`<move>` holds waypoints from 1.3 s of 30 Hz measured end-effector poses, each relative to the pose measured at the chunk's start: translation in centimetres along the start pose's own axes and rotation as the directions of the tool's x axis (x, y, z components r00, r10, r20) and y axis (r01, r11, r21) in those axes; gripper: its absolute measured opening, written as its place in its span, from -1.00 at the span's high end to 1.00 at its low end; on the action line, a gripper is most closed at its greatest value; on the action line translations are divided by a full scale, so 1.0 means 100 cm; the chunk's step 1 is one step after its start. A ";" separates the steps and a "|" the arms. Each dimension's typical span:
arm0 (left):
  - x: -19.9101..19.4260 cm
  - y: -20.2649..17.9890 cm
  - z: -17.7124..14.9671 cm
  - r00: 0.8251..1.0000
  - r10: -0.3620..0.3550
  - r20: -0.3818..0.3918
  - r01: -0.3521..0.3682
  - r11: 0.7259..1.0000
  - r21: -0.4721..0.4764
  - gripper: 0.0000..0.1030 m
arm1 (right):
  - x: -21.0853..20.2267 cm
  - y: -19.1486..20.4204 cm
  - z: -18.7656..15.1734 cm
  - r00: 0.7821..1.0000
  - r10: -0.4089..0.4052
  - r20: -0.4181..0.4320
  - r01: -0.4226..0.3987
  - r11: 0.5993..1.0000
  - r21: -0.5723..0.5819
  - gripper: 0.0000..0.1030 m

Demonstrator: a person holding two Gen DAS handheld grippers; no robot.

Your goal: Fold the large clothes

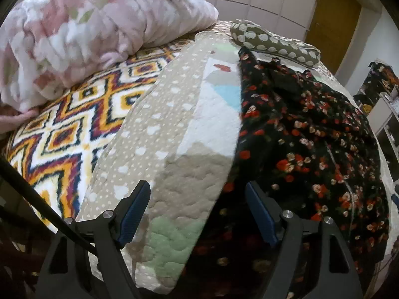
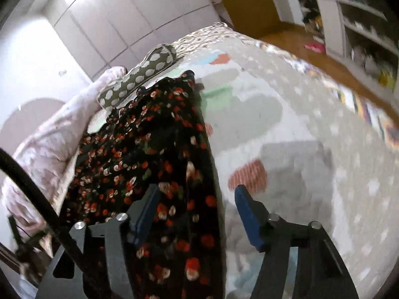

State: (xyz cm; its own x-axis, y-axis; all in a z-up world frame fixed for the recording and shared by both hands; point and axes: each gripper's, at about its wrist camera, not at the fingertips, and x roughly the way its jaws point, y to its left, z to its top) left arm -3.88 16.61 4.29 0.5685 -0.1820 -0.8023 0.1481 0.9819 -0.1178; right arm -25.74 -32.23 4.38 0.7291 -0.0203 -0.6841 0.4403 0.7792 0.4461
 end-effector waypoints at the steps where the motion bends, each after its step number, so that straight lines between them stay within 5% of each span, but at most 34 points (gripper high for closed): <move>1: 0.002 0.004 -0.002 1.000 -0.013 -0.007 0.013 1.000 -0.005 -0.50 | -0.001 -0.005 -0.005 1.000 0.008 0.003 -0.008 1.000 0.028 -0.20; 13: 0.011 0.020 -0.018 0.974 -0.210 -0.088 0.201 0.975 -0.095 -0.54 | 0.006 -0.021 -0.046 0.994 0.040 -0.098 -0.028 0.992 0.123 -0.19; 19: -0.002 0.004 -0.038 0.953 -0.277 -0.123 0.271 0.961 -0.061 -0.17 | 0.003 -0.021 -0.059 0.987 0.110 -0.120 -0.089 0.981 0.172 -0.20; 22: -0.009 -0.002 -0.049 0.947 -0.294 -0.127 0.290 0.956 -0.049 -0.14 | 0.000 -0.021 -0.068 0.980 0.157 -0.125 -0.132 0.972 0.192 -0.20; 27: -0.013 -0.005 -0.055 0.954 -0.278 -0.115 0.277 0.960 -0.030 -0.15 | -0.003 -0.019 -0.076 0.969 0.204 -0.136 -0.179 0.968 0.178 -0.20; 32: -0.009 -0.010 -0.057 0.942 -0.315 -0.116 0.313 0.949 -0.034 -0.56 | -0.006 -0.016 -0.088 0.955 0.256 -0.147 -0.230 0.957 0.176 -0.17; 39: -0.014 -0.025 -0.066 0.934 -0.328 -0.140 0.334 0.942 0.018 -0.48 | -0.007 -0.006 -0.101 0.947 0.267 -0.177 -0.237 0.956 0.173 0.13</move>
State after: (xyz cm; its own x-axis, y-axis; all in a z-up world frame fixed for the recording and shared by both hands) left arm -10.40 14.74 1.86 0.3693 -0.4850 -0.7927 0.3441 0.8637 -0.3682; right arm -31.76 -26.38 -1.22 0.7157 0.2992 -0.6311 0.3391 0.6411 0.6885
